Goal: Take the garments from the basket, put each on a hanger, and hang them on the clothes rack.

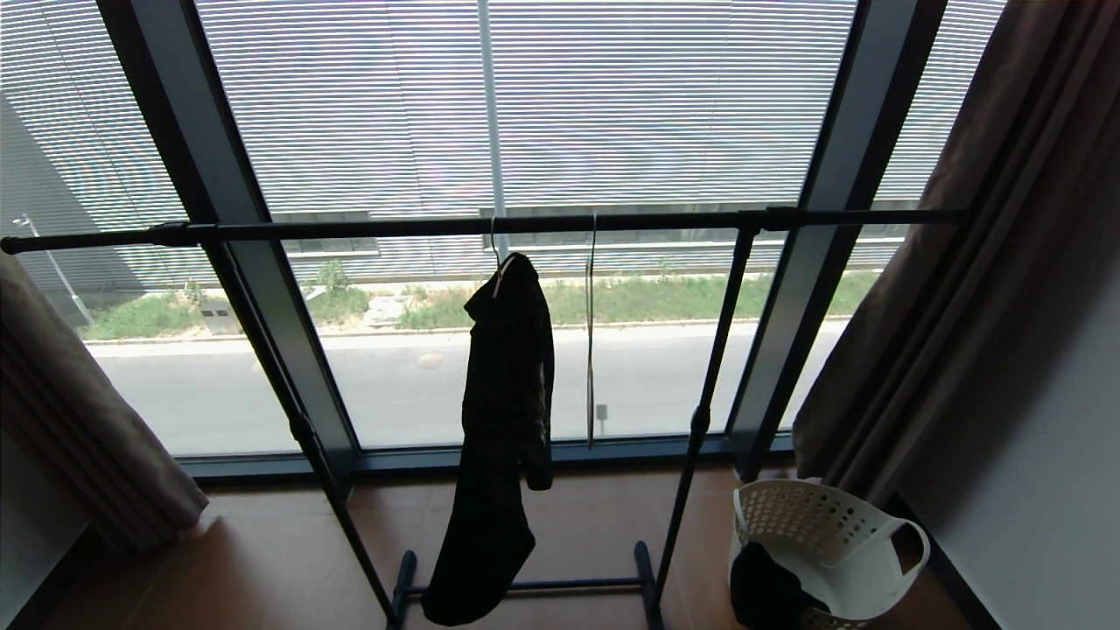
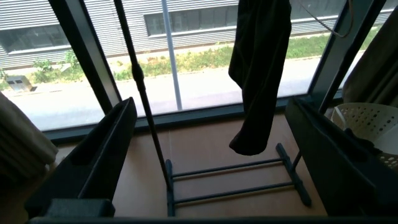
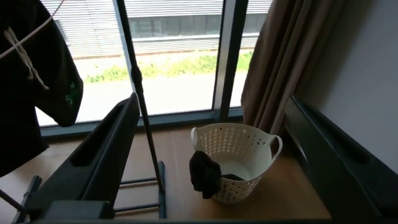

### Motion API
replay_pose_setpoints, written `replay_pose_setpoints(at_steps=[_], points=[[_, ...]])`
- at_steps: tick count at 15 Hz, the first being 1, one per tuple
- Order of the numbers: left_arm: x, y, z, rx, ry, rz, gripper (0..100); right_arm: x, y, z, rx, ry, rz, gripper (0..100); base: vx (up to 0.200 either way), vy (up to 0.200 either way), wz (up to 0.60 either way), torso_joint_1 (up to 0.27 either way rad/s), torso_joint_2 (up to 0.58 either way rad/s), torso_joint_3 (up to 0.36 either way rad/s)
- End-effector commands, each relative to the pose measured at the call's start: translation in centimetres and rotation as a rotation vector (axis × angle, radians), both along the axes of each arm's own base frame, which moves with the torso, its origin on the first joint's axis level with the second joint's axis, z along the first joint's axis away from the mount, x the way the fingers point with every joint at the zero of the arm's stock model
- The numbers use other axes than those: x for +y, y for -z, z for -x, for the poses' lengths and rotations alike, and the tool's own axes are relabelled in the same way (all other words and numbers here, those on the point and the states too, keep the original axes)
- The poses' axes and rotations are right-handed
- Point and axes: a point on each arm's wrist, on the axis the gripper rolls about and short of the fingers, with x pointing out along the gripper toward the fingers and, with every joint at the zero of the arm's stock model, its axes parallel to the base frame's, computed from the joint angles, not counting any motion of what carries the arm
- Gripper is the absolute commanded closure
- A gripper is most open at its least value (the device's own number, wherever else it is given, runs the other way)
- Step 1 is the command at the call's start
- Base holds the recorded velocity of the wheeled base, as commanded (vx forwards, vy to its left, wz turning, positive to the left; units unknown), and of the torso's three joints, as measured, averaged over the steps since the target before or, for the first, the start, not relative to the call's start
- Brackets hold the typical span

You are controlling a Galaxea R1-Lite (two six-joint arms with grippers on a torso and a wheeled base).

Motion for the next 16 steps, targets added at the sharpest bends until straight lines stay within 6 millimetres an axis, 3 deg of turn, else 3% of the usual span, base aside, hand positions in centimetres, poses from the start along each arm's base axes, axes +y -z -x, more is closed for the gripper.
replay_pose_setpoints(at_steps=[1, 11, 16], points=[[0.00, 0.04, -0.03, 0.004, 0.000, 0.001, 0, 0.16, -0.09, -0.02, 0.009, -0.092, 0.006, 0, 0.000, 0.000, 0.00, 0.000, 0.00, 0.000], [0.00, 0.00, -0.01, 0.002, 0.001, 0.004, 0, 0.27, -0.08, 0.07, -0.008, -0.139, 0.031, 0, 0.000, 0.000, 0.00, 0.000, 0.00, 0.000], [-0.01, 0.02, -0.02, 0.004, 0.004, 0.003, 0, 0.28, -0.06, 0.06, -0.005, -0.143, 0.040, 0, 0.000, 0.000, 0.00, -0.131, 0.33, 0.181]])
